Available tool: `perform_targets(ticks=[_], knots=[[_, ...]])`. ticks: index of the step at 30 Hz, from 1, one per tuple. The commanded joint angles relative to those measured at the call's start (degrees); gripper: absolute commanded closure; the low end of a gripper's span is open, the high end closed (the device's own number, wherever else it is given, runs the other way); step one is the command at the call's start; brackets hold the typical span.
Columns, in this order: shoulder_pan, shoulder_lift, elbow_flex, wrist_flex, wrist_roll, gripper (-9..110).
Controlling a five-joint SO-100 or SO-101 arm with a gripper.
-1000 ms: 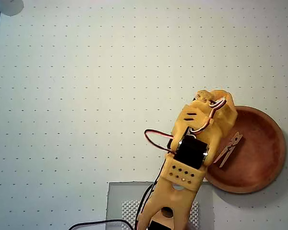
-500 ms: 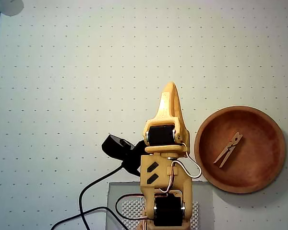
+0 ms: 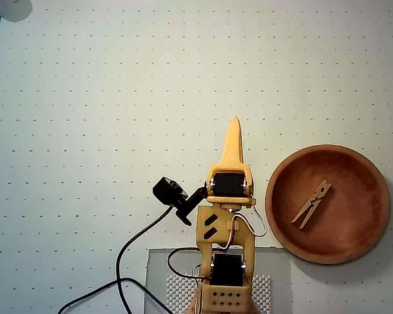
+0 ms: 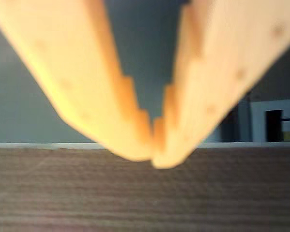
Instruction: Grasp a clothespin and put it in the bowl.
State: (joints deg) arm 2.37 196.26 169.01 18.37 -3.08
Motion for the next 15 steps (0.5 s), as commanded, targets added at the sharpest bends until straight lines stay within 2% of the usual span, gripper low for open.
perform_targets(ticks=[1, 9, 15], knots=[[0.18, 1.05, 4.13, -1.76, 3.6, 104], [-0.26, 0.97, 10.2, -0.35, 6.86, 104], [-4.48, 1.05, 10.11, 5.1, 6.42, 104]])
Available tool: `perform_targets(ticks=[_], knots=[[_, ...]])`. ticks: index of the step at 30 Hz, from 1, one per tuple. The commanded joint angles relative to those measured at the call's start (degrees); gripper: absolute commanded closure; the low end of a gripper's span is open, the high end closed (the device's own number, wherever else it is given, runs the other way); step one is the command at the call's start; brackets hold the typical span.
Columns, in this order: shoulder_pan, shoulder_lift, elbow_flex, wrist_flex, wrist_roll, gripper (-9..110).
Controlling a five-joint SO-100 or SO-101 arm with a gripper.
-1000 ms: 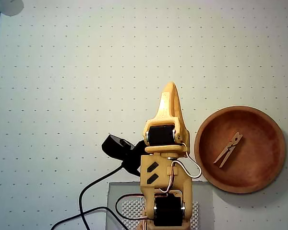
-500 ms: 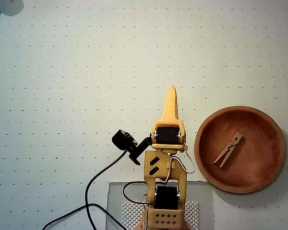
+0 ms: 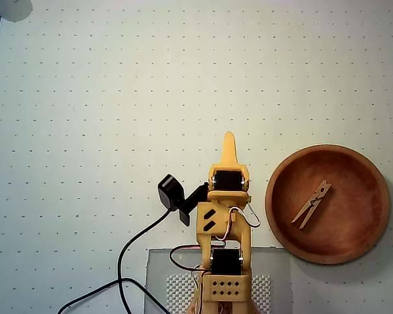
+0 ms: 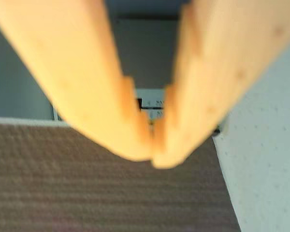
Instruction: Grasp a clothespin and put it in the bowl.
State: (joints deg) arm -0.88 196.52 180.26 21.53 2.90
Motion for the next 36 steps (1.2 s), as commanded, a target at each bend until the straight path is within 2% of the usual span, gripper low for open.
perform_targets(ticks=[1, 10, 17, 36], knots=[[-1.32, 0.7, -1.14, 3.78, 0.35, 104], [-1.05, 0.79, -1.14, 25.22, 0.26, 104], [-0.97, 0.79, -1.23, 34.72, 0.35, 104], [-1.14, 0.97, -1.14, 35.6, -4.13, 104]])
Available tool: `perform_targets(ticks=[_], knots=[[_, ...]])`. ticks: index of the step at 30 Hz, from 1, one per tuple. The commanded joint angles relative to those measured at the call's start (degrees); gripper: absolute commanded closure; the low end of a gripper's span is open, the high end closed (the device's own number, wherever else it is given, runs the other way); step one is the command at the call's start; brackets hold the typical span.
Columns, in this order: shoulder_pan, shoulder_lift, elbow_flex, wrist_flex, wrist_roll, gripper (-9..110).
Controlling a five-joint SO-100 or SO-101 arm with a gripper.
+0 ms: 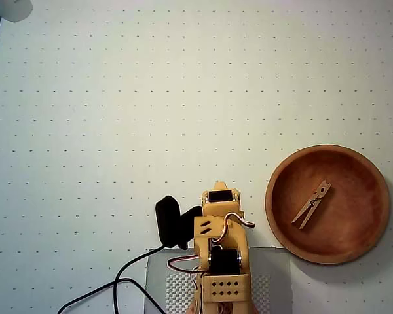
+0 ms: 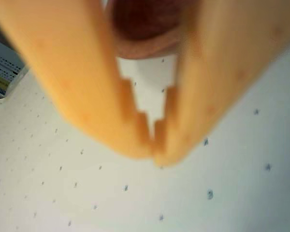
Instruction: Grasp a clothespin and put it in the bowl.
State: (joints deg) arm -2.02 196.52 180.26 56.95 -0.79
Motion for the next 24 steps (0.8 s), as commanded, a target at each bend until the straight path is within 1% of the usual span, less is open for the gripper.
perform_targets(ticks=[1, 24], knots=[[0.0, 0.97, -1.14, 0.18, -0.44, 104], [-0.09, 0.53, -1.23, -0.26, -0.7, 104]])
